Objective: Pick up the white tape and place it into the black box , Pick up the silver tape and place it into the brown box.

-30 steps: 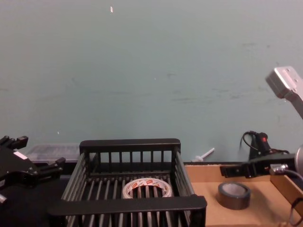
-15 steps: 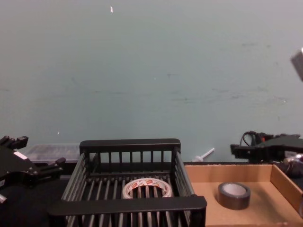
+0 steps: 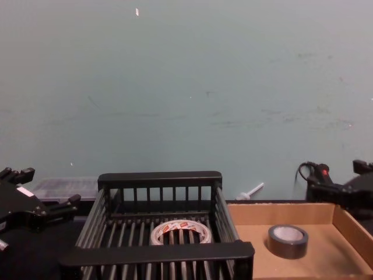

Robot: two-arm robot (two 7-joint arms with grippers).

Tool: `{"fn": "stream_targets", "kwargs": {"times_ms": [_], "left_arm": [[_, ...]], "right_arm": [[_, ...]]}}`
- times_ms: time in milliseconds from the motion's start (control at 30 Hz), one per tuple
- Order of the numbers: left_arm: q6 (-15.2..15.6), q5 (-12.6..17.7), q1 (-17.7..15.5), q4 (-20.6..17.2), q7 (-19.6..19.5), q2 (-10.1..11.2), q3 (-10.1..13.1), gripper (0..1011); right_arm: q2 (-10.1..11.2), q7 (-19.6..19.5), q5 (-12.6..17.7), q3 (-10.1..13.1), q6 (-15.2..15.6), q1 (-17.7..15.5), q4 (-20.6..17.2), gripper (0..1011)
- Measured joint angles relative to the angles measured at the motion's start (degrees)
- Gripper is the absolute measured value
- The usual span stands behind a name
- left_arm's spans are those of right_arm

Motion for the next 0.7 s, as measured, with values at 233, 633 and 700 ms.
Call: {"fn": "stream_targets", "kwargs": {"times_ms": [233,633,700], "left_arm": [[0.0,0.0,0.0,0.0,0.0,0.0,0.0,1001],[0.0,0.0,0.0,0.0,0.0,0.0,0.0,1001],[0.0,0.0,0.0,0.0,0.0,0.0,0.0,1001]], "right_arm": [[0.0,-0.5,-2.5,0.2,-1.8,-1.9,0.0,1002],[-1.3,0.7,-3.5,1.0,-2.3,-2.2,1.7,1002],[-1.3,0.7,-3.5,1.0,-2.3,-2.2,1.7,1002]]}}
